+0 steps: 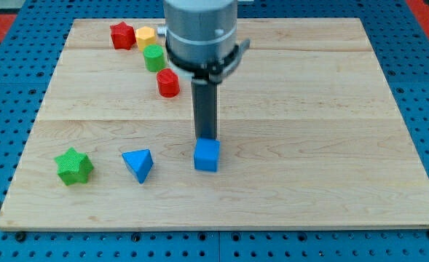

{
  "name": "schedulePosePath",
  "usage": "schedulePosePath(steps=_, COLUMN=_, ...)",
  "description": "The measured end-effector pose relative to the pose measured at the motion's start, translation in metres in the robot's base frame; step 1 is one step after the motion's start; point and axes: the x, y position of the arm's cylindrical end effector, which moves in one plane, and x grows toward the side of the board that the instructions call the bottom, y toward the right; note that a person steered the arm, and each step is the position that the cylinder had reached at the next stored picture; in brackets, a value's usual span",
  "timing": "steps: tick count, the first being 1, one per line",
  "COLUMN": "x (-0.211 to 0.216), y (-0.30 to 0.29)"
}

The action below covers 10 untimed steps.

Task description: Move the red circle close to the right side of the blue cube

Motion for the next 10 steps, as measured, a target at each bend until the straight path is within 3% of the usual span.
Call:
schedulePosePath(steps=1, x=-0.03, y=0.003)
schedulePosePath(steps=2, x=-0.046, y=-0.039)
schedulePosePath(steps=3, x=-0.067, y=-0.138)
schedulePosePath(steps=4, x=-0.128, y=-0.129)
schedulePosePath(steps=5, x=-0.146, y=-0.087)
schedulePosePath(steps=6, x=-0.09, y=0.008)
schedulePosePath(steps=7, x=-0.09, y=0.032)
schedulePosePath(steps=8, x=-0.117, y=0.035)
schedulePosePath(steps=9, x=-0.076, y=0.077)
schedulePosePath(steps=10, x=-0.063, y=0.076)
